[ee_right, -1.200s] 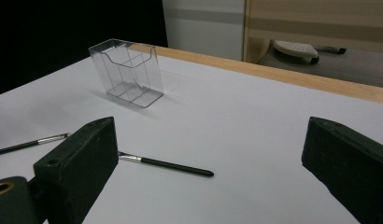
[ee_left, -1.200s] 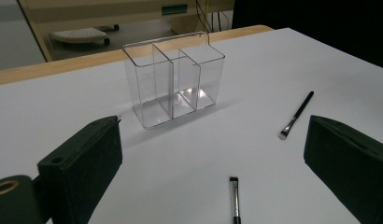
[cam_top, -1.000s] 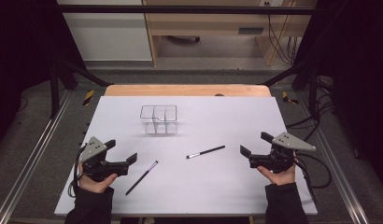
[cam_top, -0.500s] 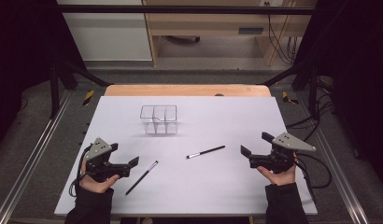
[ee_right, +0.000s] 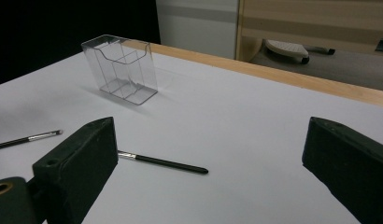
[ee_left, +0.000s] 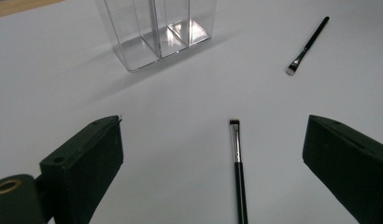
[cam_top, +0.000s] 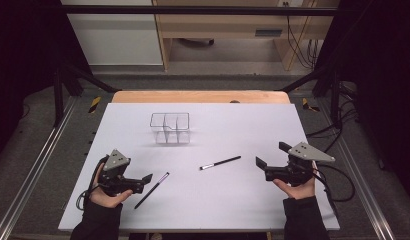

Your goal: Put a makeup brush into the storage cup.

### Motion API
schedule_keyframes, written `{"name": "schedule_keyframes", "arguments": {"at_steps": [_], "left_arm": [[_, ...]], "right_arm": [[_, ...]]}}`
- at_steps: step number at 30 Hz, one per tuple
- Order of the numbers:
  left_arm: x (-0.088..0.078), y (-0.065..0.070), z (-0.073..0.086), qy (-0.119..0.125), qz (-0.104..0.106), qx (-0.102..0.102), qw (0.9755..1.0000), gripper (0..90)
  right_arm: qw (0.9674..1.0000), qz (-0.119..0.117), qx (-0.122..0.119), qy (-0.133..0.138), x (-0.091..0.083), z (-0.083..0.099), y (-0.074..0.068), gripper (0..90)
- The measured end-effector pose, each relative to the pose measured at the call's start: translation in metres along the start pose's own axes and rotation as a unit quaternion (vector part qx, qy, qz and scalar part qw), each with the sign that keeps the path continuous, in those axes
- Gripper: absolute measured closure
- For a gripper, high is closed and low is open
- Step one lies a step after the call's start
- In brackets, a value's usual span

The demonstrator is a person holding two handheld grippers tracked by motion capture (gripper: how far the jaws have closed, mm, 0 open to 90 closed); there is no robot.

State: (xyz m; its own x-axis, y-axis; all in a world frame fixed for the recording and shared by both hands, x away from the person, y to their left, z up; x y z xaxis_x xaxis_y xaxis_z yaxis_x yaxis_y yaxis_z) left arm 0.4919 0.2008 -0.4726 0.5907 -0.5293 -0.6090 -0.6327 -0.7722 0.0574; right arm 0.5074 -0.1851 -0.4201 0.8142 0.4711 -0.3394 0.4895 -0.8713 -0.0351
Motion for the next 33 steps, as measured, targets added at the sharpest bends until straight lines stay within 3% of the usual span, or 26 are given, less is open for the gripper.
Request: {"name": "schedule_keyframes", "arguments": {"at_steps": [12, 22, 33], "left_arm": [[0.016, 0.012, 0.012, -0.055, 0.012, 0.020, 0.9982, 6.3], [0.027, 0.014, 0.023, -0.092, 0.003, 0.030, 0.9953, 11.8], [0.036, 0.015, 0.037, -0.137, 0.001, 0.041, 0.9897, 19.8]], "right_arm": [[1.0000, -0.003, 0.001, 0.002, -0.001, -0.001, -0.001, 3.9], [1.0000, -0.005, 0.001, -0.003, 0.000, 0.000, -0.002, 3.9], [1.0000, -0.007, 0.001, -0.007, 0.002, 0.002, -0.003, 3.8]]}}
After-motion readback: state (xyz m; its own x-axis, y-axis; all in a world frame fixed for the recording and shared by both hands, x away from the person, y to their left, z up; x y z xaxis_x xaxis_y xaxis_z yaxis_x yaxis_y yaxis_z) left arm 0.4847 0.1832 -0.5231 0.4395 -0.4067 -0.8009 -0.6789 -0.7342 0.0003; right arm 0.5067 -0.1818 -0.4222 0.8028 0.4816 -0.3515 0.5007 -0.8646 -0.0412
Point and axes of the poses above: each handheld gripper's, and its own axes: x roughly forward along the jaws, z roughly out of its underside, y roughly to its right, the point moved 10 cm from there along x, roughly forward along the jaws, and after that the axes turned 4 degrees about z, right-handed, at the moved point
